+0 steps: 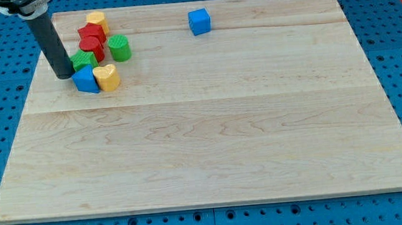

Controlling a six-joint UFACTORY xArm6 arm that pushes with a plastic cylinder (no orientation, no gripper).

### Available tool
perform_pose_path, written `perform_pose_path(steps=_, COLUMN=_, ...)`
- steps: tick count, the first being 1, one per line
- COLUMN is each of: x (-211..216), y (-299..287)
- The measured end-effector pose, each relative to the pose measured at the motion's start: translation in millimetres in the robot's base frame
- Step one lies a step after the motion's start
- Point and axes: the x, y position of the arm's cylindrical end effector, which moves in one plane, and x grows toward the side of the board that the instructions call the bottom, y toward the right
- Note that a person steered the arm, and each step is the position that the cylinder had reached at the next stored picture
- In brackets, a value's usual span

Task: Push blue cube closer to yellow hexagon

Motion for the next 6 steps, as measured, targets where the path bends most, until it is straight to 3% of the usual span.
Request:
perform_pose_path(steps=1, x=2, y=-8)
perform_pose_path(steps=2, x=47, y=-37)
perform_pose_path(steps=3, x=79, y=-11)
perform_pose_path(steps=5, x=83, y=175)
perform_pose_path(steps=6, x=54, y=267)
